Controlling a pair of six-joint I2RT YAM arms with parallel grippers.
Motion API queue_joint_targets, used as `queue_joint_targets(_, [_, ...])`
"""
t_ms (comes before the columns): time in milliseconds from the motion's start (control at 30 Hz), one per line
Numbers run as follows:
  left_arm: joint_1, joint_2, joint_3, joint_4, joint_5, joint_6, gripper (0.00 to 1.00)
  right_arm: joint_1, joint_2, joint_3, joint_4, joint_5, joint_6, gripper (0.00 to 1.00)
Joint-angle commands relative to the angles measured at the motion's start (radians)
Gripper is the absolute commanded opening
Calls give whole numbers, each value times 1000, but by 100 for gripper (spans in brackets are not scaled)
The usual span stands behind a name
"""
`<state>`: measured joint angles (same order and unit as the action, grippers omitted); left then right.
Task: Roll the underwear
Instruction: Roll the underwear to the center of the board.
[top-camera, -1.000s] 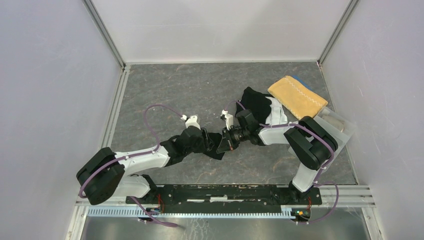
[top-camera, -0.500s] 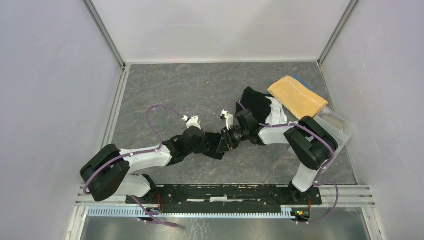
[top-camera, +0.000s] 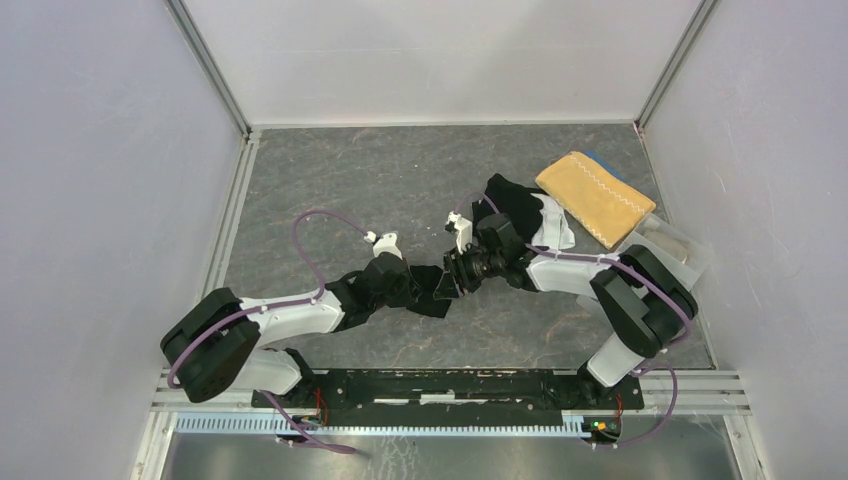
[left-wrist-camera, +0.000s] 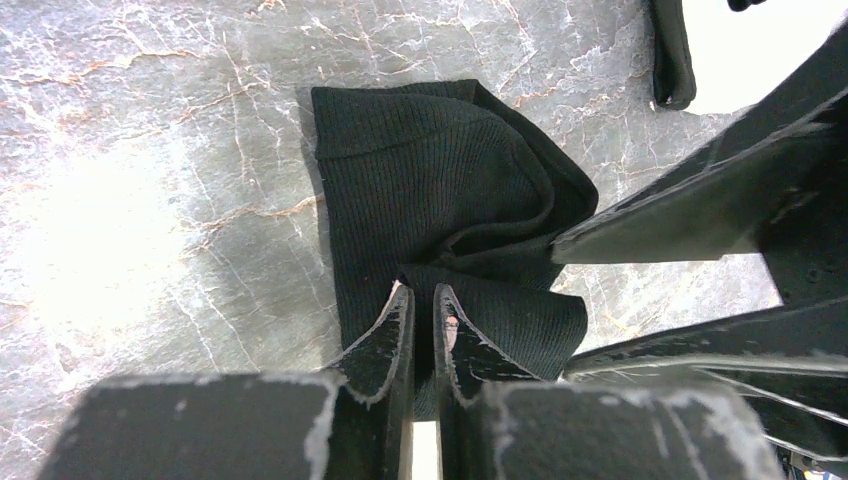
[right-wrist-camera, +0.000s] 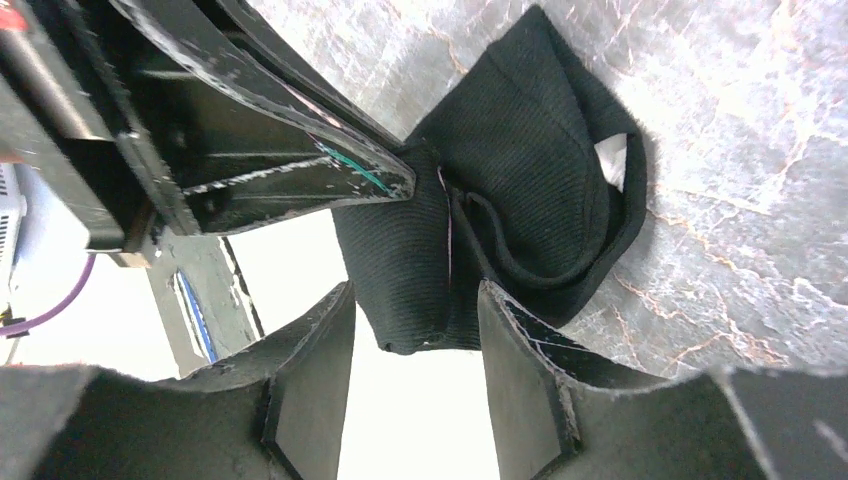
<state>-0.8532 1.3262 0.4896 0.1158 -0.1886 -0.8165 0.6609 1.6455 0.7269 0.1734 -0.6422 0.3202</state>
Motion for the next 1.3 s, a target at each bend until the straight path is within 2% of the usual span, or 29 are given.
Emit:
queue_joint_targets(0, [0,7,-17,-2,0,17,2,-2,-76,28,-13,47,-23,53])
queue_joint_targets(133, [0,5,-19,-5,0,16,2,-2,-61,40,-2,80,-10,46])
queue_joint_targets(300, [0,3,-22,-5,0,13,2,-2,-13,43,67,111,37,22])
queue_joint_targets(467, [0,-4,-26,-8,1,13,2,-3,48,58,106,114,62,15])
queue_joint_targets(867, [0,-29,-53,-45,-32,-20,2,-3,93,54,3,263,-9,7])
queue_joint_targets(1133, [0,-46,-73,-65,-52,-33,2,-2,92,49,-5,276,-26,6])
queue_joint_targets(1267, [0,-29,-73,-57,-53,-33,2,0,63,35,29,238,-38,10])
